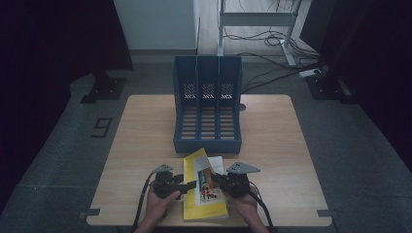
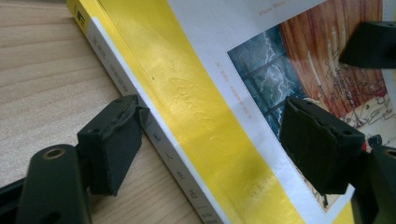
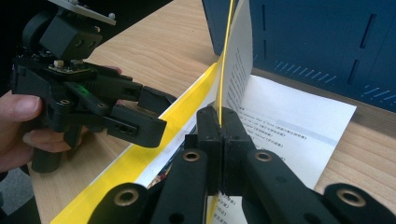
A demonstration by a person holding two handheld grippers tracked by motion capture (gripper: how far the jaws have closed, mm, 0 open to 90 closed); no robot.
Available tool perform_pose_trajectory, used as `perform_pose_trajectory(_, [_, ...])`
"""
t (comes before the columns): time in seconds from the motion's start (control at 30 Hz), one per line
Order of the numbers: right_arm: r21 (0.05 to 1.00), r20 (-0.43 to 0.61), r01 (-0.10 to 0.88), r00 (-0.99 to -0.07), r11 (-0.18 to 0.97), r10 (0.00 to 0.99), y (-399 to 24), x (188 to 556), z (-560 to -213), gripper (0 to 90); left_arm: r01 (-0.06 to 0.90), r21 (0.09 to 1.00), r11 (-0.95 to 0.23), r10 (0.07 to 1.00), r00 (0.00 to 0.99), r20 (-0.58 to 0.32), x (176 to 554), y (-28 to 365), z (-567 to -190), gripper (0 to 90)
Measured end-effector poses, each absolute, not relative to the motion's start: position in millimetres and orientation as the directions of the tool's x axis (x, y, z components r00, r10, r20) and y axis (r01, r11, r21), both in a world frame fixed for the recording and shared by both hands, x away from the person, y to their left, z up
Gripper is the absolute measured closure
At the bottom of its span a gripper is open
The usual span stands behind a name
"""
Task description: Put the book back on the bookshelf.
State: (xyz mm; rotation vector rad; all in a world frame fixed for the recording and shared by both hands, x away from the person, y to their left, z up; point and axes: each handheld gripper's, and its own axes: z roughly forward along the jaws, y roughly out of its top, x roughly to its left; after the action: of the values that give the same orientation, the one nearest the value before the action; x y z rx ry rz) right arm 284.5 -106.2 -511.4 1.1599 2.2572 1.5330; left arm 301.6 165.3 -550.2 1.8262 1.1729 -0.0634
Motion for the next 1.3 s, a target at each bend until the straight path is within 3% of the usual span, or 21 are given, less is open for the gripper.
perform_pose_trajectory(0.43, [0.844, 0.269, 0.508, -0.677, 0.171, 0.685, -107.3, 285.4, -513.4, 87.4, 0.729, 0.675, -0.111, 0.691, 0.545, -0.475, 301.0, 165.1, -550.6, 22.9])
perform_pose_trajectory(0.9, [0.777, 0.321, 0.599, -0.641, 0.193, 0.697, -113.8, 298.0, -526.3, 72.8, 0.725, 0.679, -0.116, 0.685, 0.554, -0.473, 300.8, 166.7, -551.2, 23.7])
perform_pose_trajectory(1.13, [0.794, 0.347, 0.584, -0.664, 0.169, 0.662, -114.9, 297.2, -525.3, 87.5, 0.721, 0.684, -0.114, 0.681, 0.558, -0.475, 301.0, 167.5, -552.0, 23.8])
perform_pose_trajectory(1.3, [0.816, 0.347, 0.562, -0.666, 0.138, 0.66, -113.5, 292.7, -519.1, 88.7, 0.725, 0.681, -0.103, 0.675, 0.554, -0.488, 301.9, 169.0, -552.7, 23.9])
